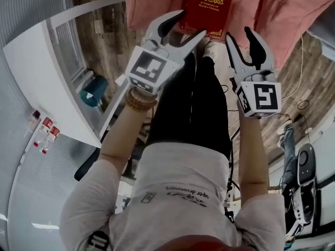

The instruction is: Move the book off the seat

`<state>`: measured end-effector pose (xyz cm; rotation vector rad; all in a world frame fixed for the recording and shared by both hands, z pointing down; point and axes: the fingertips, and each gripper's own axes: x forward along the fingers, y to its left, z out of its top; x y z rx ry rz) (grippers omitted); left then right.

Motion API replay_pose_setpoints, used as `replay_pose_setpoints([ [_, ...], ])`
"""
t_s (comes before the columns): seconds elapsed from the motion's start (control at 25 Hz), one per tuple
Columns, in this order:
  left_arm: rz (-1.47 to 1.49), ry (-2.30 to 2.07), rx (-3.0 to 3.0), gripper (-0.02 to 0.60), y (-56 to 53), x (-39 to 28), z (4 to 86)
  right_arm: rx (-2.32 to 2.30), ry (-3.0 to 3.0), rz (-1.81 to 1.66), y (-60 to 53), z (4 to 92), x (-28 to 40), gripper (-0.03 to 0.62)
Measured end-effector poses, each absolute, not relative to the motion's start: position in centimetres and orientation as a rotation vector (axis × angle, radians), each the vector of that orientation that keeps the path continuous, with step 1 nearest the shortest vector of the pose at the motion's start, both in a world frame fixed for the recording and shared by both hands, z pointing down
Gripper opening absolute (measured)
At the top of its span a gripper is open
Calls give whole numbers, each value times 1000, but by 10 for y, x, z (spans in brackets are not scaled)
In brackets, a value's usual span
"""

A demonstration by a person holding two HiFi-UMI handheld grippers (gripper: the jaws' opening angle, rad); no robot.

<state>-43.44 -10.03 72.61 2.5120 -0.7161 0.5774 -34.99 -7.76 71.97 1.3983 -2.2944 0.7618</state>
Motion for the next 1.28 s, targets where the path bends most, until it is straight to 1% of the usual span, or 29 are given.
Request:
replay_pose_setpoints([
  [0.2, 631, -716, 2469, 252, -96, -436, 777, 1376, -2267, 808, -72, 775, -344, 235],
  [0.28, 629, -730, 2446, 276, -95, -442, 795, 1367, -2255, 827, -68, 795, -347, 253],
  [0.36, 631, -735, 2430, 284, -95, -440, 813, 1357, -2245, 846, -67, 817, -344, 267],
  [0.44, 637, -737, 2412, 307, -96, -430, 832, 1341, -2235, 864, -65, 840, -335, 284],
  [0.52, 648, -736, 2391, 319, -96, -423, 851, 1323, -2228, 888, -64, 861, -330, 324],
  [0.68, 667, -732, 2345, 364, -94, -426, 886, 1303, -2222, 947, -63, 894, -334, 358],
  [0.8, 687, -716, 2315, 408, -93, -428, 908, 1280, -2224, 1004, -61, 918, -339, 383],
  [0.92, 705, -698, 2300, 422, -94, -427, 925, 1248, -2225, 1065, -60, 939, -343, 412],
  [1.08, 753, -662, 2294, 422, -91, -429, 948, 1239, -2212, 1179, -57, 969, -346, 445],
  [1.28, 778, -634, 2256, 422, -84, -432, 971, 1250, -2199, 1267, -53, 994, -343, 445],
])
